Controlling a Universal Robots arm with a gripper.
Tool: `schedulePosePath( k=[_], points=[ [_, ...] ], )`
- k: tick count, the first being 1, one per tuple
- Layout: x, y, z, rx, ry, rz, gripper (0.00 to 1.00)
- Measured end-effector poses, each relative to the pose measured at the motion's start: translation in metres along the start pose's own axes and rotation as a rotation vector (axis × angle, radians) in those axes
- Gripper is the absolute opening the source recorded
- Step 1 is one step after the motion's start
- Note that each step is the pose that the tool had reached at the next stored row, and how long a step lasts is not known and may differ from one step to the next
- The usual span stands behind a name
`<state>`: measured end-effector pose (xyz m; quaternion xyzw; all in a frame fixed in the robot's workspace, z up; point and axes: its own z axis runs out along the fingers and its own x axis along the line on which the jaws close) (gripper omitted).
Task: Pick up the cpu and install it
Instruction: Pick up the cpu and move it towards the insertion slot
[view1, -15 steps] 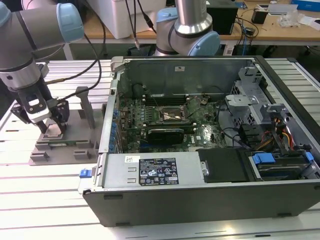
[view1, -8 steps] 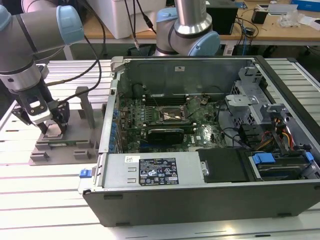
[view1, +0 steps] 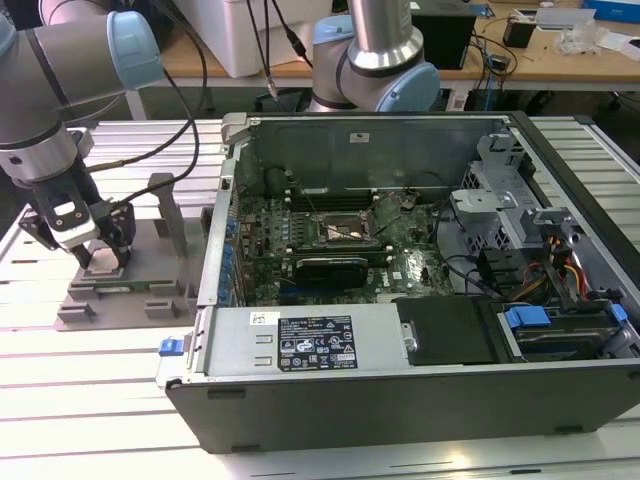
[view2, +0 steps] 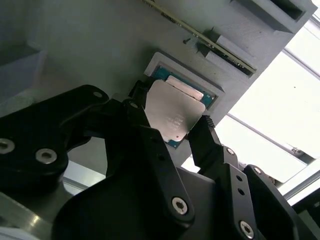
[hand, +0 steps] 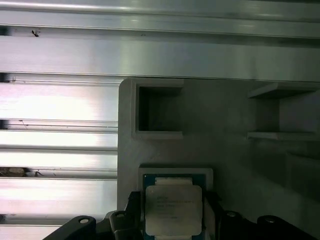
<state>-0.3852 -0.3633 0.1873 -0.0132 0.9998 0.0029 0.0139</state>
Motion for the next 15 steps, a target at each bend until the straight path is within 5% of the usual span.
schedulePosePath(
  k=[7,8,13,15],
  points=[
    [0.0003,0.0000,-0.0027,0.0003,-0.0001,0.001,0.54],
    [-0.0002,0.0002,-0.0144,0.0003,-0.0001,0.001,0.54],
    [-0.0010,0.0004,-0.0457,0.0004,-0.0001,0.001,0.54],
    [-0.0016,0.0006,-0.0650,0.0003,-0.0002,0.001,0.54]
  ],
)
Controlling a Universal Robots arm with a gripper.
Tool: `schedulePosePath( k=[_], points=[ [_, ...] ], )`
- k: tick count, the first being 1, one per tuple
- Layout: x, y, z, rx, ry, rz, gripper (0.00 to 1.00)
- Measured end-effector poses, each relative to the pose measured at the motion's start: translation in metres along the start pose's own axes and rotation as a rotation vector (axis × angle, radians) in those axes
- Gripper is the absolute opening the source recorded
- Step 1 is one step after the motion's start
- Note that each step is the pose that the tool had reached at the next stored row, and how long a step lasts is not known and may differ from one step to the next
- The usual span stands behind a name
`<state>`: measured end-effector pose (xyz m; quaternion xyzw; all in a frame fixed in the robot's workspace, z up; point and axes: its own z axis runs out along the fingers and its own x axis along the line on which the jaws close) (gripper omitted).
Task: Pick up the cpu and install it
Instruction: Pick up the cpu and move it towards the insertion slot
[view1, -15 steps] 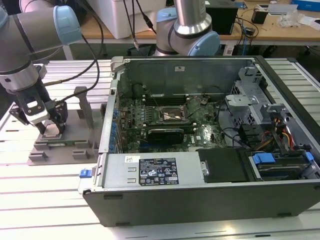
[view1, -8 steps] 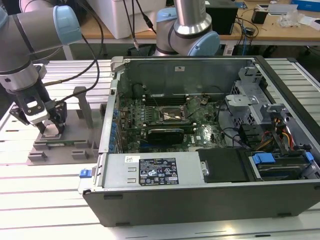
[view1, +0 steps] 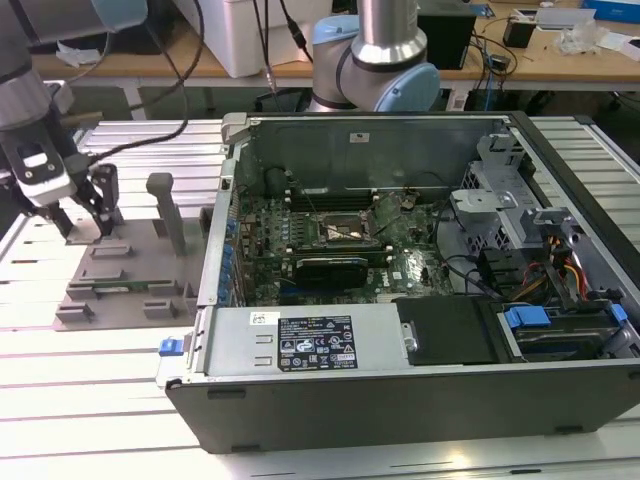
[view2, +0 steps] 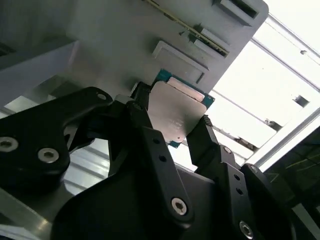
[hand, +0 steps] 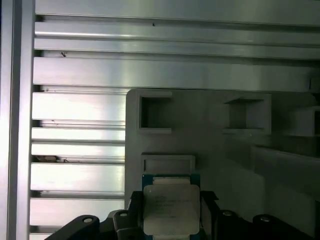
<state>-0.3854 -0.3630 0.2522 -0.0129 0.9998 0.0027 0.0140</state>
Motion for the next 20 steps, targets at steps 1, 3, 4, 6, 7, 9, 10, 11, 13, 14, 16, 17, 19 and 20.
schedulePosePath(
  k=[1,3,4,6,7,9,10,11,13,14,16,17,19,20],
  points=[
    [-0.0003,0.0001,-0.0124,0.0001,0.0002,0.000,0.54],
    [-0.0005,0.0002,-0.0213,0.0000,0.0000,0.000,0.54],
    [-0.0008,0.0002,-0.0317,0.0000,0.0001,0.000,0.54],
    [-0.0011,0.0003,-0.0411,0.0000,0.0001,0.000,0.54],
    [-0.0013,0.0003,-0.0488,0.0000,0.0001,0.000,0.54],
    [-0.0017,0.0004,-0.0631,0.0000,0.0001,0.000,0.54],
    [-0.0018,0.0004,-0.0680,0.0000,0.0001,0.000,0.54],
    [-0.0020,0.0004,-0.0740,0.0001,0.0001,0.000,0.54],
    [-0.0023,0.0005,-0.0839,0.0000,0.0000,0.000,0.54],
    [-0.0024,0.0005,-0.0884,0.0000,0.0000,0.000,0.54],
    [-0.0029,0.0006,-0.1058,0.0000,0.0000,0.000,0.54],
    [-0.0031,0.0006,-0.1149,0.0000,0.0001,0.000,0.54],
    [-0.0034,0.0007,-0.1260,-0.0001,-0.0001,0.000,0.54],
    [-0.0035,0.0007,-0.1260,-0.0002,-0.0003,0.000,0.54]
  ],
)
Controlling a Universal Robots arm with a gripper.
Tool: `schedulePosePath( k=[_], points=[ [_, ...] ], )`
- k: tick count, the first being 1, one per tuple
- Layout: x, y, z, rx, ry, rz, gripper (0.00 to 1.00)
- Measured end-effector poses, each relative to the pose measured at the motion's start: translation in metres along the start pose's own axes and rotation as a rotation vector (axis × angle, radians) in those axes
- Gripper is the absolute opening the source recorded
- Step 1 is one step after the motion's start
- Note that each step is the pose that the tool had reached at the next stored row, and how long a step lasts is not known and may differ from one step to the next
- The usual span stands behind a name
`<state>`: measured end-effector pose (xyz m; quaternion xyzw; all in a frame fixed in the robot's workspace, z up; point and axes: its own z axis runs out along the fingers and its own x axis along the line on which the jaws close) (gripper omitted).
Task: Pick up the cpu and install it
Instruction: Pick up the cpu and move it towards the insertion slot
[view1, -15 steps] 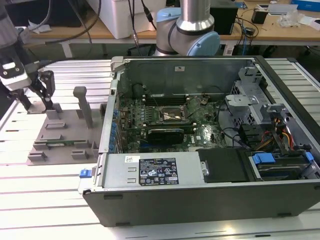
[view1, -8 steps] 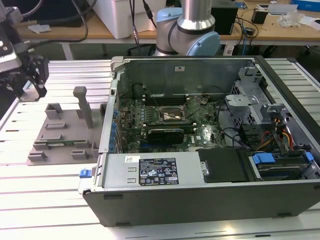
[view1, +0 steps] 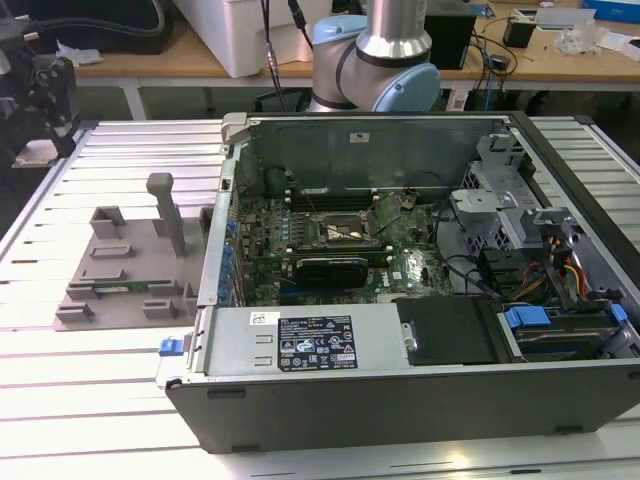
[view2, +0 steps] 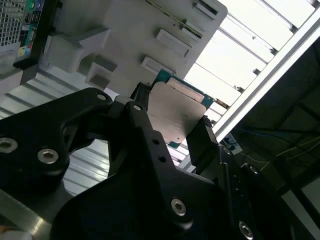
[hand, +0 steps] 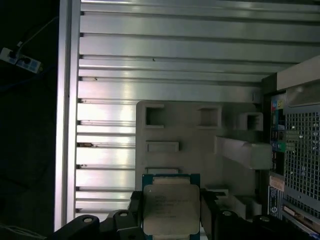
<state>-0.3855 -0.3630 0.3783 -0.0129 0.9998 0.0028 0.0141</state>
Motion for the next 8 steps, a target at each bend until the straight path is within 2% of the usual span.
schedulePosePath(
  k=[2,5,7,8],
  points=[
    [-0.0001,0.0000,-0.0005,0.0001,0.0003,0.000,0.54],
    [-0.0136,-0.0003,-0.0001,0.0002,0.0005,0.000,0.54],
    [-0.0295,-0.0008,0.0005,0.0004,0.0012,0.000,0.54],
    [-0.0432,-0.0011,0.0010,0.0006,0.0019,0.000,0.54]
  ],
)
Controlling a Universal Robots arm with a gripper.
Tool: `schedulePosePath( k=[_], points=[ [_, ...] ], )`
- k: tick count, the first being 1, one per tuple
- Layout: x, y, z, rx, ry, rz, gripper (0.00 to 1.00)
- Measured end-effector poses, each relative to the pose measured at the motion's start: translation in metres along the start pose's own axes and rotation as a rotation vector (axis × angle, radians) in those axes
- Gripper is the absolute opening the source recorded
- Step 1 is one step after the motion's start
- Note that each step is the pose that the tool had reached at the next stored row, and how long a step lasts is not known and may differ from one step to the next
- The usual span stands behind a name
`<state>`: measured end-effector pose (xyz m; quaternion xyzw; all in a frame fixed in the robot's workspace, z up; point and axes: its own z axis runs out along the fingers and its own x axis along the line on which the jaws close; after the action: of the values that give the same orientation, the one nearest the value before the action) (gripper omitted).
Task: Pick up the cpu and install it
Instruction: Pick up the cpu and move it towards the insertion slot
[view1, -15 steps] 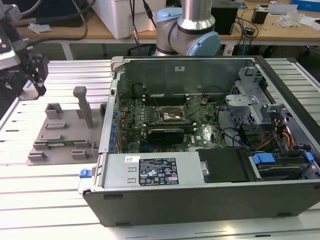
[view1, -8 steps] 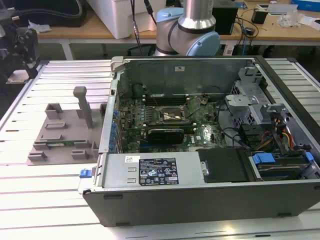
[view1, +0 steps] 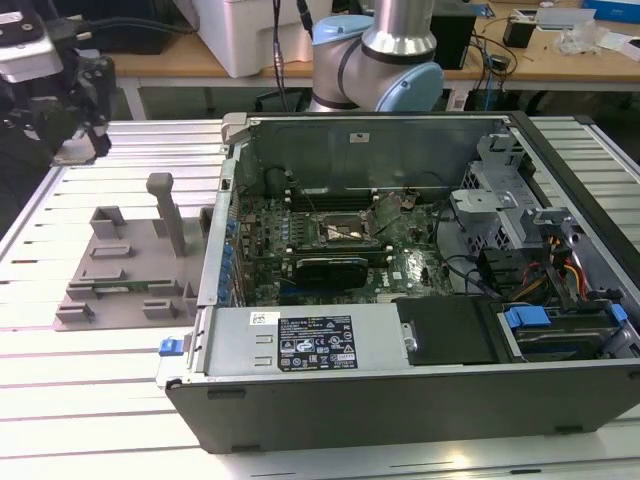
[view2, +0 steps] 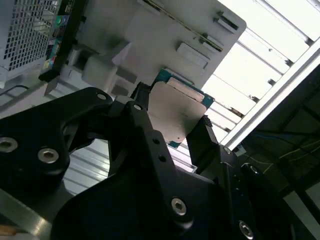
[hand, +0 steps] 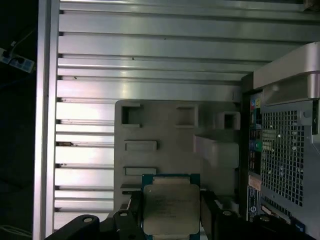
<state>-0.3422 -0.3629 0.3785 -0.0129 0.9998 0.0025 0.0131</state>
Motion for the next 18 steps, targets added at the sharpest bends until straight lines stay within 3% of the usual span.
schedulePosePath(
  k=[2,8,10,12,15,18],
  points=[
    [-0.0172,-0.0005,0.0008,0.0002,0.0005,0.000,0.54],
    [-0.0544,-0.0014,0.0027,0.0005,0.0018,0.000,0.54],
    [-0.0744,-0.0019,0.0037,0.0005,0.0029,0.000,0.54],
    [-0.0833,-0.0021,0.0041,0.0005,0.0035,0.000,0.54],
    [-0.1058,-0.0027,0.0056,0.0003,0.0059,0.000,0.54],
    [-0.1192,-0.0029,0.0074,0.0003,0.0087,0.000,0.54]
  ],
)
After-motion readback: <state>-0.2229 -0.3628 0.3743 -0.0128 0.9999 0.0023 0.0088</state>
